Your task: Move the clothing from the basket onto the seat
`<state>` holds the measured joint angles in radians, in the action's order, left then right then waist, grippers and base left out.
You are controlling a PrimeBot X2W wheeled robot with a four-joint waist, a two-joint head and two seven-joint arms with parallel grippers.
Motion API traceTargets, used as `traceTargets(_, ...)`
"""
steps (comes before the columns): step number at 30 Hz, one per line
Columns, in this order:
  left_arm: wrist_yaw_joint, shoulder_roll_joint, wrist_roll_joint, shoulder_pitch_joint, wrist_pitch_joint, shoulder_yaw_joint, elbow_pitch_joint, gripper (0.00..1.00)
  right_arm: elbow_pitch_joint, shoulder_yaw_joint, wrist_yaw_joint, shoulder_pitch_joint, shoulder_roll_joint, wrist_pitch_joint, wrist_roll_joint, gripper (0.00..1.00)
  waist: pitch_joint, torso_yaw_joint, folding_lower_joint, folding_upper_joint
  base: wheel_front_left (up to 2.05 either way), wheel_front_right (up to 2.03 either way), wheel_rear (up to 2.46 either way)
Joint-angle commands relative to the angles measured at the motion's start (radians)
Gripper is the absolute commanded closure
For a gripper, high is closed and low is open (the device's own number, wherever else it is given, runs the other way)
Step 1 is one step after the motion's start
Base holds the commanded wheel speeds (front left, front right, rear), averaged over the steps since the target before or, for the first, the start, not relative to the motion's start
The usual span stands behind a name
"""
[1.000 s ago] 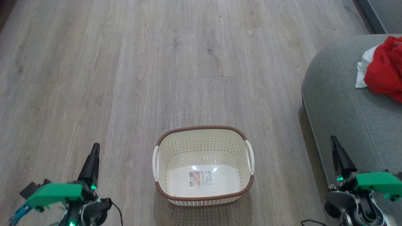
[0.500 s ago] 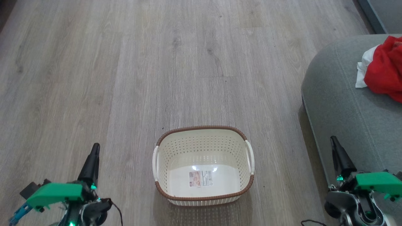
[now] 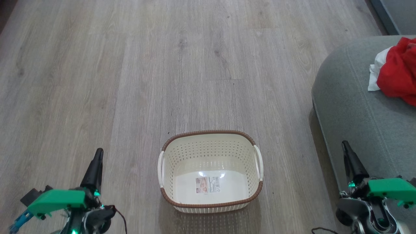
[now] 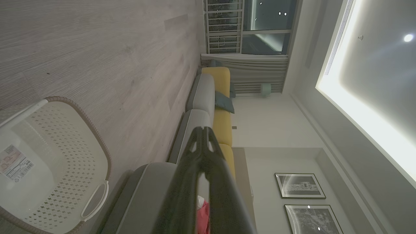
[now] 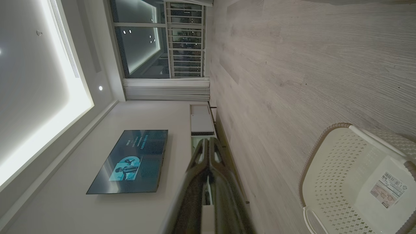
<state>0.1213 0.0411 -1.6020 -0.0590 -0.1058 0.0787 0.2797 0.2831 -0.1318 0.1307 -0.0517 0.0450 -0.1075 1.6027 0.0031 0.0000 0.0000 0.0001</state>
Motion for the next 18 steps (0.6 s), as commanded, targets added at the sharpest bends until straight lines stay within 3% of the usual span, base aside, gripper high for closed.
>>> traceTargets(1,0.009,0.009,-0.007,-0.049,-0.007,0.035,-0.035,1.00,-0.038,0.018,0.000,-0.056,0.005,-0.006,0.006,1.00,0.000,0.000,0.0000,-0.0001,0.00,0.00,0.00)
traceTargets(18,0.009,0.009,-0.007,-0.049,-0.007,0.035,-0.035,1.00,-0.038,0.018,0.000,-0.056,0.005,-0.006,0.006,1.00,0.000,0.000,0.0000,-0.0001,0.00,0.00,0.00)
